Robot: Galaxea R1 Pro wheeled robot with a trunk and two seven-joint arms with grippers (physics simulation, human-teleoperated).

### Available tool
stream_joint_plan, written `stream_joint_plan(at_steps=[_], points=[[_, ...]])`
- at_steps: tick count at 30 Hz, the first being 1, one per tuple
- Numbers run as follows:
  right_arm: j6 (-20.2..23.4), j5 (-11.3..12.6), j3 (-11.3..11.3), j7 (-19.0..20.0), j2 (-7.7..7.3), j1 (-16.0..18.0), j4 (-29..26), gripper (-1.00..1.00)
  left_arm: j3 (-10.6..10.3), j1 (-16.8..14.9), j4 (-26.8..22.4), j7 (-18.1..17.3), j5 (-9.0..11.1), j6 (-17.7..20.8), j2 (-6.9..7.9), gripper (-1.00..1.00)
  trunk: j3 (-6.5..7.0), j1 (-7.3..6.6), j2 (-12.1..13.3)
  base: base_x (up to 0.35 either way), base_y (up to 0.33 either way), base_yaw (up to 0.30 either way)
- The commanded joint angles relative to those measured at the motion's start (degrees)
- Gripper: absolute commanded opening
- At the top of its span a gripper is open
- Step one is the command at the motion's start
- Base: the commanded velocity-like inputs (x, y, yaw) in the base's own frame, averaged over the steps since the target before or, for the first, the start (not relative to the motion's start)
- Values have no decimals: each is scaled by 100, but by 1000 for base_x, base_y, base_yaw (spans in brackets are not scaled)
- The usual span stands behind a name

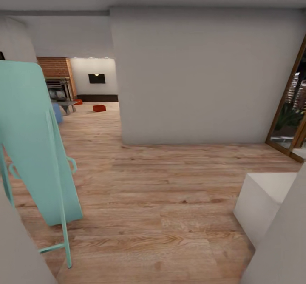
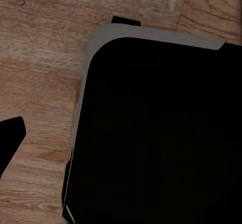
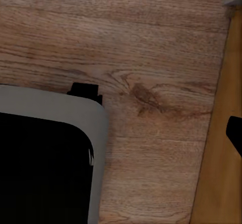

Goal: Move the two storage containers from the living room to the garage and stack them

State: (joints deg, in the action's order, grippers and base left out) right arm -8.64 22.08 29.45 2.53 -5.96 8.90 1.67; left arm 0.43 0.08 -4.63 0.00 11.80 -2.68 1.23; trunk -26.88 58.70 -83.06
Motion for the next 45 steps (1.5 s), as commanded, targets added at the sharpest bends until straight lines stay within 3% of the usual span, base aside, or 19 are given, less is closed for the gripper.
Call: stream_joint_plan(at_steps=[1,45], points=[[-33,60,44,24,2,7,18,100,1,1,-7,0,33,-1,0,100,-5,3,-2,321,-2,0],[-32,93,38,20,33,7,18,100,1,1,-3,-9,33,10,1,100,-5,3,-2,322,0,0]])
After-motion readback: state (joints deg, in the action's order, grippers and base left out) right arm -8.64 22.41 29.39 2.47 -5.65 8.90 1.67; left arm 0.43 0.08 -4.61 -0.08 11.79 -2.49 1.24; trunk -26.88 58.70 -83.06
